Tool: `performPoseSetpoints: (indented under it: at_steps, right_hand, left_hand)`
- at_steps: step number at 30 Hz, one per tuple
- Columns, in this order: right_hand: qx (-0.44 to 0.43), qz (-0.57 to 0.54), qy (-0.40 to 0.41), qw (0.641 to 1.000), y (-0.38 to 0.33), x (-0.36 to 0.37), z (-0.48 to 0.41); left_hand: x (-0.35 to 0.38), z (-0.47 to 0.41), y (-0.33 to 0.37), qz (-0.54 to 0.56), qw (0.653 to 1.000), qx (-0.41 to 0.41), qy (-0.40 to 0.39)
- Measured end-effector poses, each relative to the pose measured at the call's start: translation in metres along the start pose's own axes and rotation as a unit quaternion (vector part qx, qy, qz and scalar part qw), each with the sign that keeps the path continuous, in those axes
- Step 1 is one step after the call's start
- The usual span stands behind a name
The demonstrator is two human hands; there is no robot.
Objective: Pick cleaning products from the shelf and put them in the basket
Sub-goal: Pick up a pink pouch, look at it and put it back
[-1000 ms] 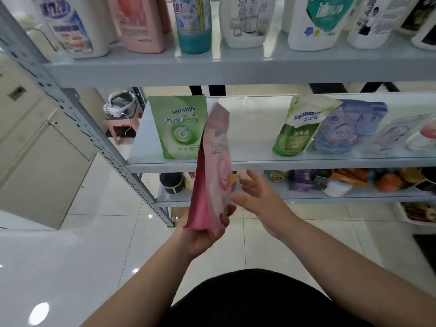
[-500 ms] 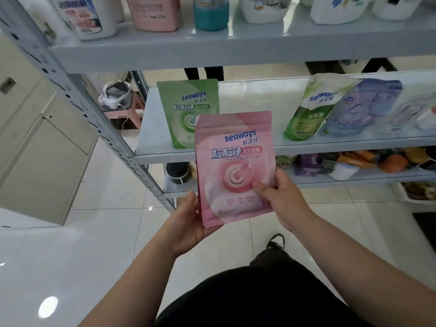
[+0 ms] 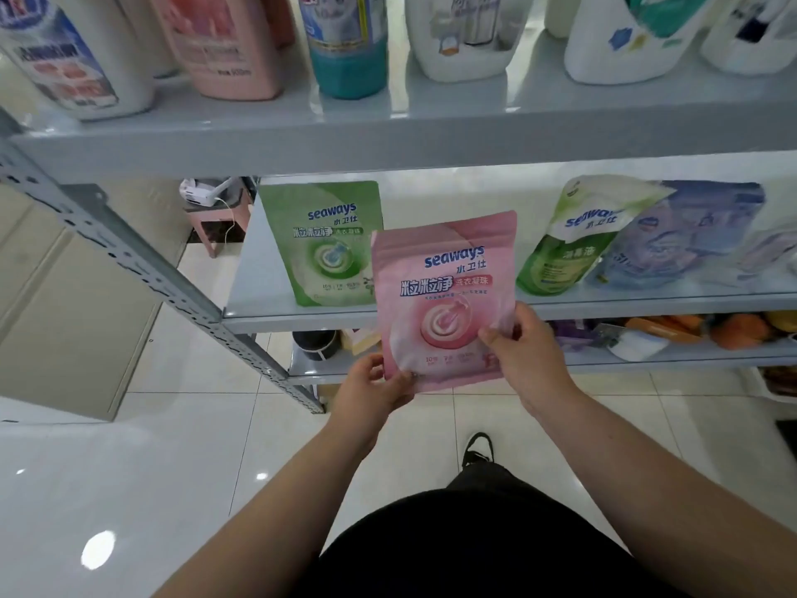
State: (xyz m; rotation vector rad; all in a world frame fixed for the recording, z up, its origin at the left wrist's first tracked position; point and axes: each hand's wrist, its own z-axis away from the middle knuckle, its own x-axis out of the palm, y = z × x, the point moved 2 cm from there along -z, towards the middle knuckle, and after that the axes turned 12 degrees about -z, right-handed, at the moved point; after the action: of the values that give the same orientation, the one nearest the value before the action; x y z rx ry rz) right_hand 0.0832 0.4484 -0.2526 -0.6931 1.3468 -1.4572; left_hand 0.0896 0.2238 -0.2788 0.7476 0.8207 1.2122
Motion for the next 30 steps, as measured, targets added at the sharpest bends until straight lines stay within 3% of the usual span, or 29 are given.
performPoseSetpoints:
  at_steps: [3, 10, 30]
  right_hand:
    - [0.001, 0.029, -0.023, 0.999, -0.004, -0.002, -0.027]
    - [-0.013, 0.026, -0.008, 1.0, -0.016, -0.002, -0.086]
    - [0.048, -0.024, -0.077, 0.996, -0.004, 0.015, -0.12]
  left_hand:
    - [0.014, -0.02, 0.016, -0.069, 0.996, 0.037, 0.031]
    - [0.033, -0.077, 0.051, -0.088, 0.993, 0.028, 0.077]
    - [0.037, -0.098, 0.055, -0.252, 0.966, 0.064, 0.02]
